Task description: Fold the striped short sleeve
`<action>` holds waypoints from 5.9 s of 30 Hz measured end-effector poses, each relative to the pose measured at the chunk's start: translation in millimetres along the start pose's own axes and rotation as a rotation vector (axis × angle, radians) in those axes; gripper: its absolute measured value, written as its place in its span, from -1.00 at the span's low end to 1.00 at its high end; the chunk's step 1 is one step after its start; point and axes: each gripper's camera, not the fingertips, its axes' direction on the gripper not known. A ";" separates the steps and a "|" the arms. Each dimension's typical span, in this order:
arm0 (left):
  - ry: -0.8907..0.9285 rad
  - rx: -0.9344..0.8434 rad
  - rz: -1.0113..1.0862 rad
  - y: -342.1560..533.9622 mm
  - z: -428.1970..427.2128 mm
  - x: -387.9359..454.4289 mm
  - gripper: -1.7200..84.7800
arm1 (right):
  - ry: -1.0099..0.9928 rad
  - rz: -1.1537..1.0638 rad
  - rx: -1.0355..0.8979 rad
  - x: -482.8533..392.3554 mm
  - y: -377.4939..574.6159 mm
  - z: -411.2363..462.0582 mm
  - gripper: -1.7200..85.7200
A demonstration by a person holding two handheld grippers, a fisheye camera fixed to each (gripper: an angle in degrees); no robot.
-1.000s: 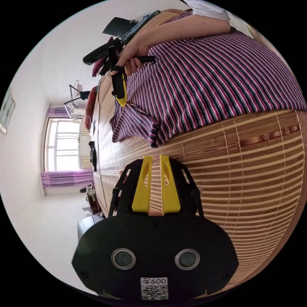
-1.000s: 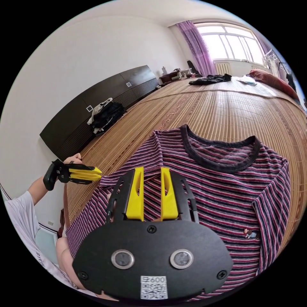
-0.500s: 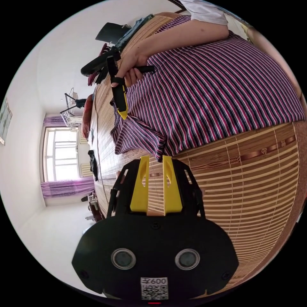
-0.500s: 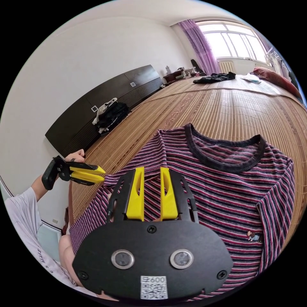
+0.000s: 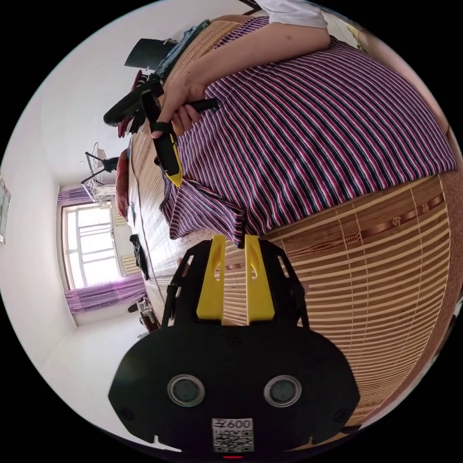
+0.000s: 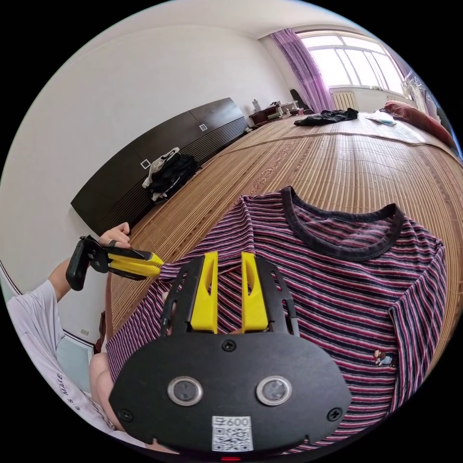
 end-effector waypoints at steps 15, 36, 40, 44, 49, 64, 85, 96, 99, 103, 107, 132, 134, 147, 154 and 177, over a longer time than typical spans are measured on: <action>-0.005 -0.035 0.094 -21.3 -15.1 -29.3 -0.92 | 0.010 0.027 0.027 10.4 -36.5 -16.9 -0.86; 0.356 0.131 -0.776 53.6 -31.8 -216.0 -0.71 | 0.049 0.204 0.013 81.4 -91.2 -48.5 -0.98; 0.127 0.188 -1.006 46.1 -14.0 -280.6 -0.81 | 0.072 0.190 0.008 84.9 -98.0 -56.7 -0.98; 0.138 0.148 -1.194 8.1 36.3 -347.1 -0.90 | 0.077 0.185 0.005 95.1 -103.2 -68.4 -0.98; 0.370 -0.075 -1.232 -37.1 134.7 -414.5 -0.94 | 0.064 0.192 0.009 112.6 -105.3 -84.2 -0.98; 0.295 -0.130 -1.272 -58.6 146.8 -466.9 -0.95 | 0.067 0.187 0.009 168.9 -93.2 -138.8 -0.98; 0.503 0.027 -1.217 24.3 58.9 -323.2 -0.95 | 0.075 0.247 0.011 261.8 -3.2 -165.9 -0.98; 0.446 -0.074 -1.043 49.0 79.3 -224.1 -0.95 | 0.068 0.248 0.013 309.3 102.8 -168.2 -0.98; 0.396 -0.109 -1.013 47.7 85.7 -202.8 -0.95 | 0.066 0.248 0.014 317.9 138.0 -165.0 -0.98; 0.287 -0.095 -1.021 53.9 88.0 -156.2 -0.95 | 0.095 0.161 0.062 307.5 182.6 -172.5 -0.98; 0.196 -0.110 -0.968 53.3 91.3 -117.8 -0.96 | -0.154 -0.154 0.090 244.5 236.1 -167.7 -0.98; -0.372 -0.019 -1.081 124.1 54.5 114.0 -0.95 | 0.161 -0.390 -0.356 141.0 527.9 142.3 -0.98; -0.055 0.064 -1.111 135.1 33.2 124.8 -0.95 | 0.204 -0.431 -0.361 129.8 544.1 158.3 -0.98; 0.149 -0.072 -1.150 117.8 24.6 245.4 -0.95 | 0.465 -0.557 -0.308 51.2 618.9 256.5 -0.98; 0.066 -0.040 -1.183 123.0 27.4 281.6 -0.95 | 0.467 -0.548 -0.269 15.9 605.0 278.3 -0.98; 0.149 0.024 -1.240 125.1 2.2 296.3 -0.96 | 0.543 -0.303 -0.180 -45.7 240.0 355.4 -0.98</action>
